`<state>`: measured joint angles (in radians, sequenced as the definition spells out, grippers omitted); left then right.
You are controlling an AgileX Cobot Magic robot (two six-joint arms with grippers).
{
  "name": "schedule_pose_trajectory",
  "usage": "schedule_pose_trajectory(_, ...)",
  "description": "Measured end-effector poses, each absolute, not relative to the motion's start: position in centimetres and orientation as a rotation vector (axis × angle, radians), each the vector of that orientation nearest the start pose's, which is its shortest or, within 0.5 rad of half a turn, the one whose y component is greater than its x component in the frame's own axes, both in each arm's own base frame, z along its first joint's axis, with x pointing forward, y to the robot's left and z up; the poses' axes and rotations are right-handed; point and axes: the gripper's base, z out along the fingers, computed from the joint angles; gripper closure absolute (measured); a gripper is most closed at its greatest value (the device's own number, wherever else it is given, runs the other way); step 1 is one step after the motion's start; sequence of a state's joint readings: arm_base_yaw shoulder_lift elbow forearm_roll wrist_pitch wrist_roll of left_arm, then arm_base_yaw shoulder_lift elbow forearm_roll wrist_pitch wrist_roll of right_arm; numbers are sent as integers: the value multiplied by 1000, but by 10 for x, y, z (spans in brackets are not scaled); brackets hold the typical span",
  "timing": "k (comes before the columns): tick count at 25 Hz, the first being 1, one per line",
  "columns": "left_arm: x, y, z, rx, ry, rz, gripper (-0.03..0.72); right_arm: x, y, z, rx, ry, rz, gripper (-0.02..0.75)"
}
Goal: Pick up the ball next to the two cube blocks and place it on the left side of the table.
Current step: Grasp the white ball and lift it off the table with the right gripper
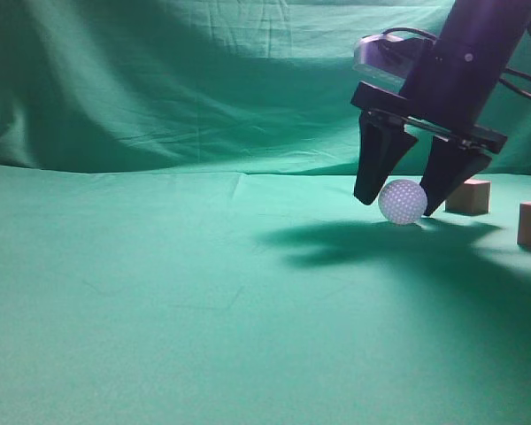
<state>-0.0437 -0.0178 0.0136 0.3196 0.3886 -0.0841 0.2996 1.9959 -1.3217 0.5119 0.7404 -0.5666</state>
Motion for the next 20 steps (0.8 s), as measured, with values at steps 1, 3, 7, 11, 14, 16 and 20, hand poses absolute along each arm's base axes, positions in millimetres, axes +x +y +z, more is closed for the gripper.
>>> schedule_pose_trajectory(1, 52, 9, 176, 155, 1848, 228, 688, 372, 146, 162, -731, 2715, 505, 253)
schedule_pose_trajectory(3, 52, 9, 176, 155, 1848, 228, 688, 373, 146, 162, -742, 2706, 498, 340)
schedule_pose_trajectory(7, 52, 9, 176, 155, 1848, 228, 688, 373, 146, 163, -794, 2688, 479, 429)
schedule_pose_trajectory(11, 52, 9, 176, 155, 1848, 228, 688, 379, 148, 174, -841, 2667, 473, 429)
schedule_pose_trajectory(14, 52, 9, 176, 155, 1848, 228, 688, 387, 160, 201, -860, 2621, 555, 429)
schedule_pose_trajectory(16, 52, 9, 176, 155, 1848, 228, 688, 389, 177, 225, -881, 2557, 671, 429)
schedule_pose_trajectory(20, 52, 9, 176, 155, 1848, 228, 688, 383, 232, 275, -1033, 2288, 795, 429)
